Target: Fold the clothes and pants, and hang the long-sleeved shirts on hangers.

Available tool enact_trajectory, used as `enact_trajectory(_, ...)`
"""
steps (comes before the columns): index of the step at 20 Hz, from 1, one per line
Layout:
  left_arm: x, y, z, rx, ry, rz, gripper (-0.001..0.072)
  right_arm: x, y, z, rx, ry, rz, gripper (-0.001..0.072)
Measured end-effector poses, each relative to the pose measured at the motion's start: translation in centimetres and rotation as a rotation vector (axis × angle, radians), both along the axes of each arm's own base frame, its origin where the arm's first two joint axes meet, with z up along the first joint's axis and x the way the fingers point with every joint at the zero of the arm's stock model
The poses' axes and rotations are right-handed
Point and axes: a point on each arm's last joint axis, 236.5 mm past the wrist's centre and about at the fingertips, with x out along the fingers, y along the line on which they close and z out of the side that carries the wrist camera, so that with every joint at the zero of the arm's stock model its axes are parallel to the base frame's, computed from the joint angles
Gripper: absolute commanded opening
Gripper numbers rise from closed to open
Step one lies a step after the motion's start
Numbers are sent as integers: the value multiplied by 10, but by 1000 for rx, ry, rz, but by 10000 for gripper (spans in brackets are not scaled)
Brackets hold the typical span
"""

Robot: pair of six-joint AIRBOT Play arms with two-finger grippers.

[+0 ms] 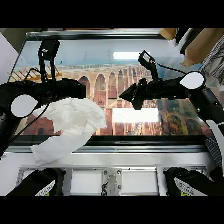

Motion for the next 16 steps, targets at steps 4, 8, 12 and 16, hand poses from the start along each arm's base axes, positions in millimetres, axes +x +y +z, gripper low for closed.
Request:
enact_trajectory(4, 0, 0, 0, 0, 1, 0, 14, 0, 0, 0, 0, 0, 0, 20)
enact_trajectory(8, 0, 0, 0, 0, 0, 0, 13, 0, 0, 0, 0, 0, 0, 20)
enact_trajectory(12, 0, 0, 0, 0, 0, 0, 14, 0, 0, 0, 0, 0, 0, 20)
enact_trajectory(16, 0, -1, 0, -6, 4, -1, 533, 0, 0, 0, 0, 0, 0, 20)
